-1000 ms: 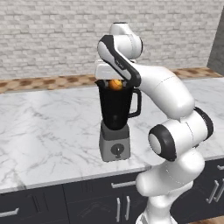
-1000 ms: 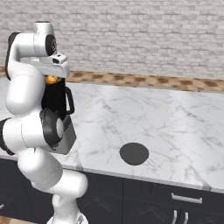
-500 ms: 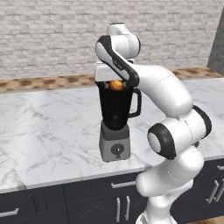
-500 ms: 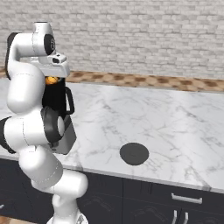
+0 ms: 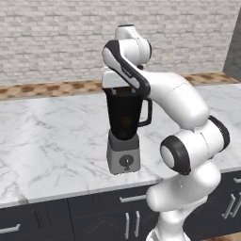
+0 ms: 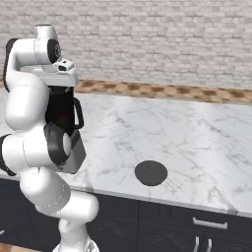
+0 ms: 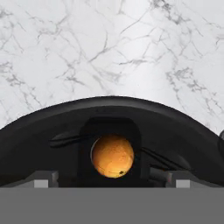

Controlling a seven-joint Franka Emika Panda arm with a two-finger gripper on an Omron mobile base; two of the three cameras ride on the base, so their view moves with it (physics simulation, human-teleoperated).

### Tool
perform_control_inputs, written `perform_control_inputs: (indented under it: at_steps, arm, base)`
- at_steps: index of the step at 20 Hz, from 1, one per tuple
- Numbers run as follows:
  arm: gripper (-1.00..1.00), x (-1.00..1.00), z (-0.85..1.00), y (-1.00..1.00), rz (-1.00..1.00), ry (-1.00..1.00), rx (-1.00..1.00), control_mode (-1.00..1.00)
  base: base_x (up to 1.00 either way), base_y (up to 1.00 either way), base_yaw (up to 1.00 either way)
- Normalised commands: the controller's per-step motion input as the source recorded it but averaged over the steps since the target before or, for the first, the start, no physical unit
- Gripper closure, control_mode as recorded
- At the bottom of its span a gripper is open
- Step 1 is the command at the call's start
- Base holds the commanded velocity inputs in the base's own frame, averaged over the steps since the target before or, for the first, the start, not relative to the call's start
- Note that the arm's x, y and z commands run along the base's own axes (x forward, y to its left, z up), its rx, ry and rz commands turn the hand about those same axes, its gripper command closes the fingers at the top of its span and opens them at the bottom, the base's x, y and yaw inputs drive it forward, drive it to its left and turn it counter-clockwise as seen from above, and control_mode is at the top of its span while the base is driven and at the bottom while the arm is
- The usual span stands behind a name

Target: Open the blender lid, put the orange in the blender, close the lid, and start the blender.

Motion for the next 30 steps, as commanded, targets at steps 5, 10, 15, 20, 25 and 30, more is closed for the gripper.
perform_control_inputs:
  at_steps: [5,10,15,20,25,30]
  arm:
    - [-1.00,-0.02,0.02,0.00,0.01,-0.14,0.00,-1.00]
    - [-1.00,0.00,0.44,-0.04,0.00,-0.08,0.00,-1.00]
    - [-1.00,-0.31,0.90,-0.32,0.00,-0.25,0.00,-1.00]
    - [-1.00,-0.48,0.71,-0.28,0.04,-0.27,0.00,-1.00]
    - [-1.00,-0.58,-0.55,-0.84,0.00,-0.18,0.02,-1.00]
    - [-1.00,-0.55,-1.00,-1.00,0.00,-0.14,0.09,-1.00]
  base:
    - [0.00,0.00,0.00]
    - [0.00,0.00,0.00]
    - [0.00,0.00,0.00]
    - [0.00,0.00,0.00]
    - [0.00,0.00,0.00]
    - [0.00,0.00,0.00]
